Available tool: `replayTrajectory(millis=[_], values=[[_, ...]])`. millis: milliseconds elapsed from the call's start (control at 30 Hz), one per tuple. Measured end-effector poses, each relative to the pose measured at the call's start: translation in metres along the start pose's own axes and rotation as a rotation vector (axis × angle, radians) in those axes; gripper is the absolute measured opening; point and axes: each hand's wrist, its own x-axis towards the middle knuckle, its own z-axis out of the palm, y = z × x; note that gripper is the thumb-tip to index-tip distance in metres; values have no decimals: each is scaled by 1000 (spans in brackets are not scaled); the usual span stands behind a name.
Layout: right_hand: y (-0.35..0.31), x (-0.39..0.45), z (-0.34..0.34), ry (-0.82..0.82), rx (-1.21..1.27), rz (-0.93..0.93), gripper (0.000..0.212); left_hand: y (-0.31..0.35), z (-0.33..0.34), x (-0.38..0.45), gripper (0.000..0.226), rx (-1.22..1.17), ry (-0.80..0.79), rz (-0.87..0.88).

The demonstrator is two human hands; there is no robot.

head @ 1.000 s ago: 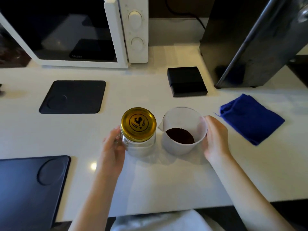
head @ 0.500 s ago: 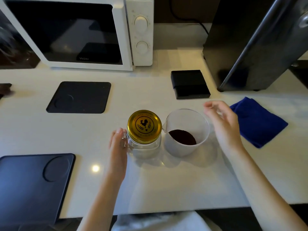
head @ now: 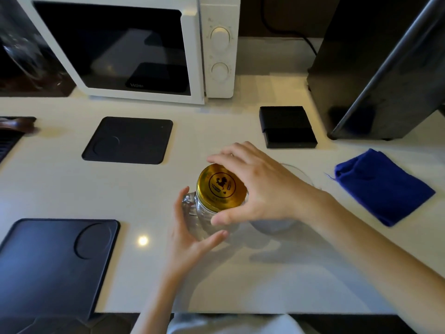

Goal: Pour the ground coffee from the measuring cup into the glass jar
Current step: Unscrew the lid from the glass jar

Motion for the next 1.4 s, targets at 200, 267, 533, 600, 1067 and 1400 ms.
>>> replayTrajectory(millis=[200,267,533,600,1067,1400], values=[[-2,7,-5,81,137,-32,75,2,1,-1,100,-32,36,-22],[7,11,-17,112,329,34,70,2,1,-1,98,-18,48,-25],[100,29,-21,-1,685,352,69,-5,4,1,100,-67,99,-50],[119,30,-6,0,696,416,69,-5,4,1,100,-70,101,-53],[149,18,39,-55,411,381,69,1,4,0,90,-3,82,-29],[112,-12,-2,366,738,453,12,-1,1,0,100,-42,65,-50]])
